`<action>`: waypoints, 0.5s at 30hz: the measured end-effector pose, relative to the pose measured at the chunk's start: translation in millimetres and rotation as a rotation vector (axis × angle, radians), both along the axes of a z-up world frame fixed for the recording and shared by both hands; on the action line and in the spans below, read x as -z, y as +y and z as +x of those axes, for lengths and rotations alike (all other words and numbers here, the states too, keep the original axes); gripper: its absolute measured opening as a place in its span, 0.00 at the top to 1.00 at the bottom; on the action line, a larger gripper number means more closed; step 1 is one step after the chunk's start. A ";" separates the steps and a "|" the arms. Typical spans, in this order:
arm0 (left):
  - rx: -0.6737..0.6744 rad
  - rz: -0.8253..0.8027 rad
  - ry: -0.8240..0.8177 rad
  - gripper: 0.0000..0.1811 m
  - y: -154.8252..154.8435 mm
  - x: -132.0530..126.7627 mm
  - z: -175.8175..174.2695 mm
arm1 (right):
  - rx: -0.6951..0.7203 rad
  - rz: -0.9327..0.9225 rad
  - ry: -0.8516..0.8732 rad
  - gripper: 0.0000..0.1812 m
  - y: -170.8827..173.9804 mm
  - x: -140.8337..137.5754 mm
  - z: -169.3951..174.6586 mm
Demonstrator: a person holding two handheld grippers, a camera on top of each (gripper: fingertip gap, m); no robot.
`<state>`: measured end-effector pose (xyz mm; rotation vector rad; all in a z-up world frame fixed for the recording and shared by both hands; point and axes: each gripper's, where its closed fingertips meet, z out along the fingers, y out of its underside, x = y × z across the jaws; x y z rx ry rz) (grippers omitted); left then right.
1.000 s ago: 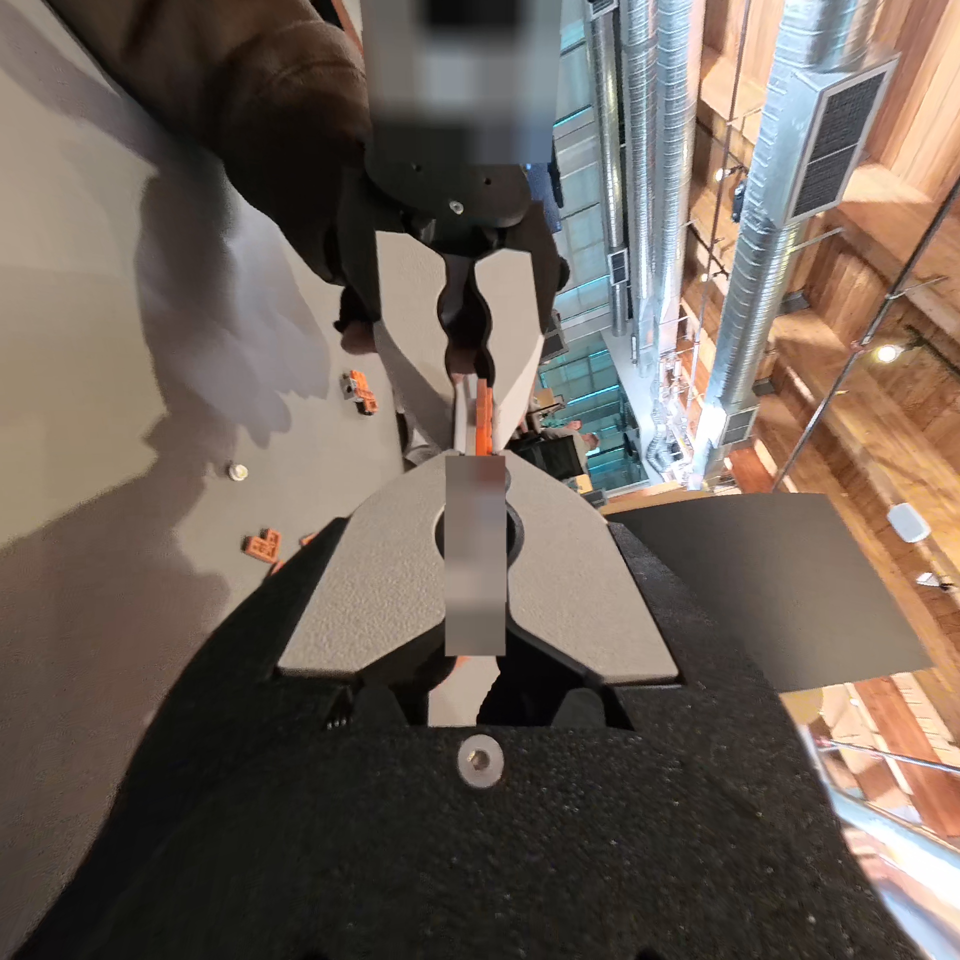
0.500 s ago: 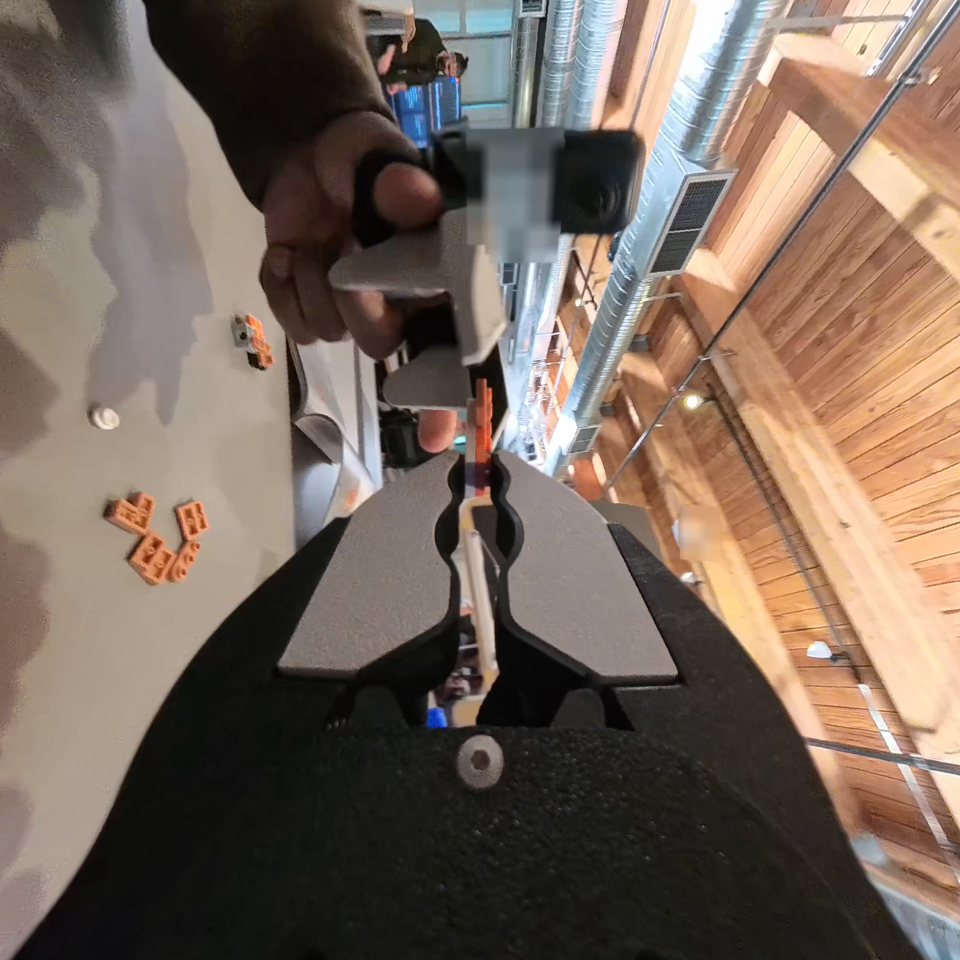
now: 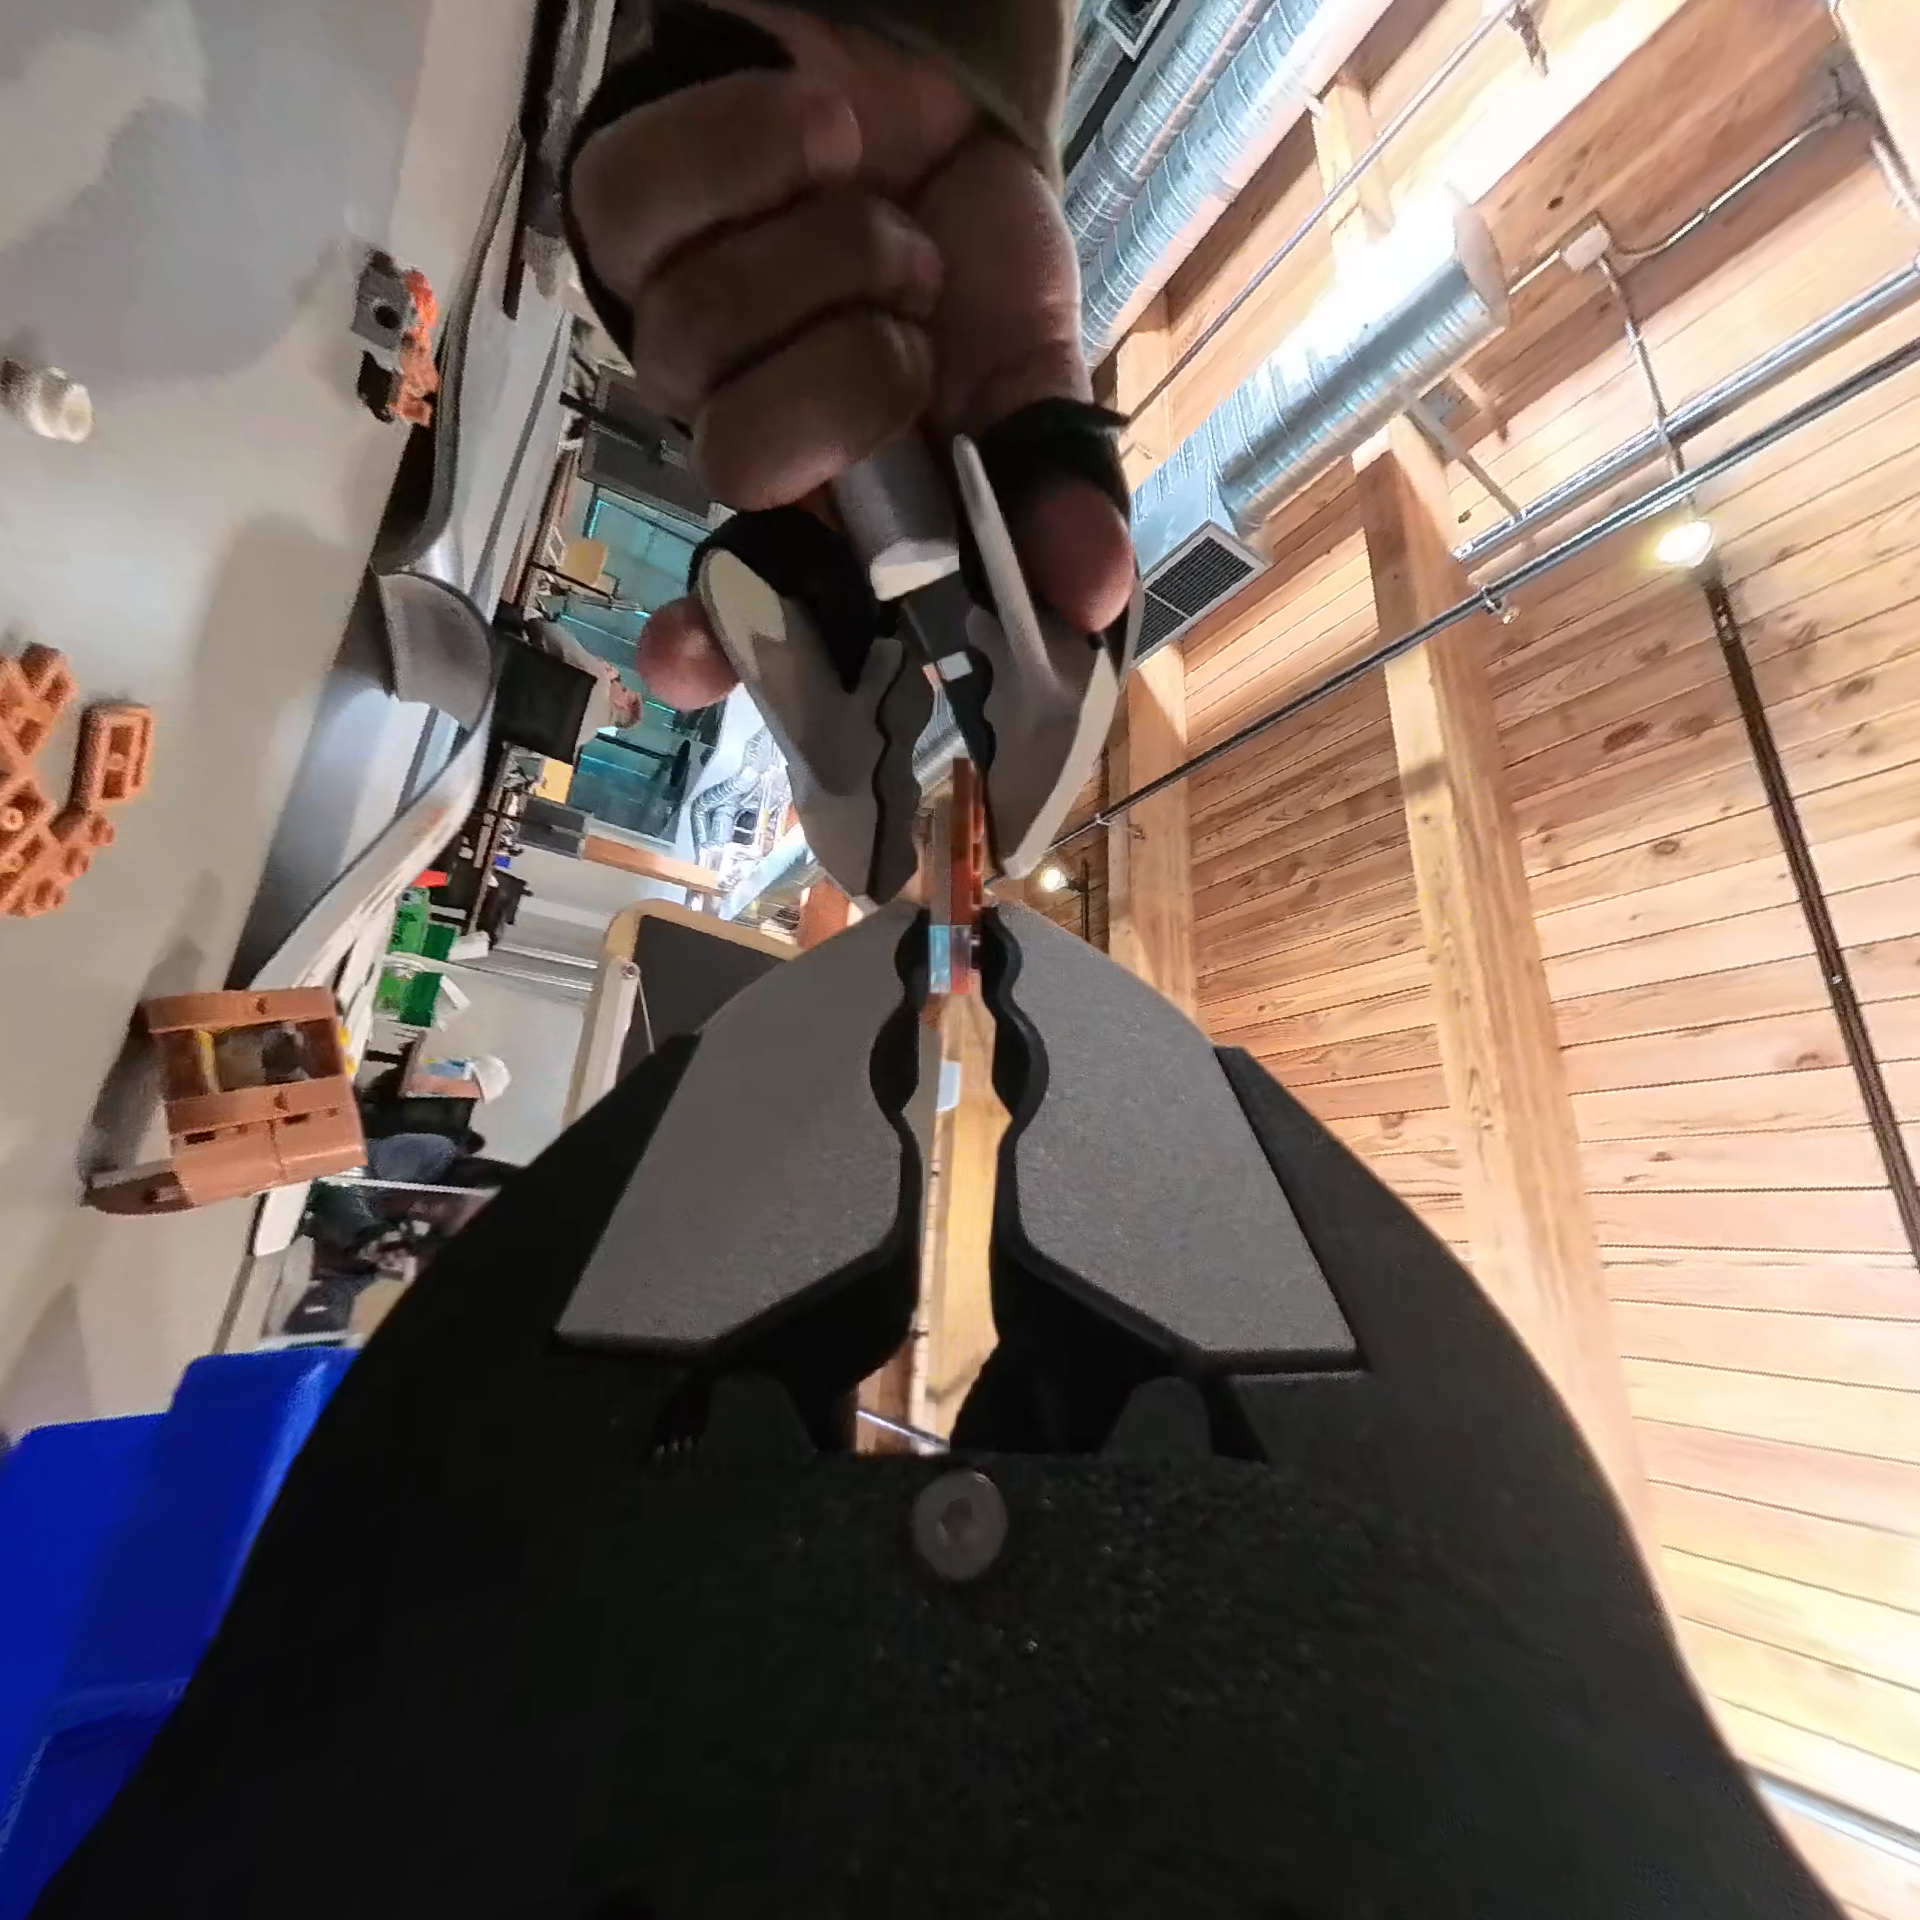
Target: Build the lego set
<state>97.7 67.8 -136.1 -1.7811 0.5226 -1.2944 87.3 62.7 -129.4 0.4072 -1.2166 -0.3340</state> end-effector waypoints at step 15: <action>-0.198 0.576 0.365 0.95 5.9 -18.4 -11.7 | -0.081 -0.530 -0.165 0.80 11.1 -10.0 -3.8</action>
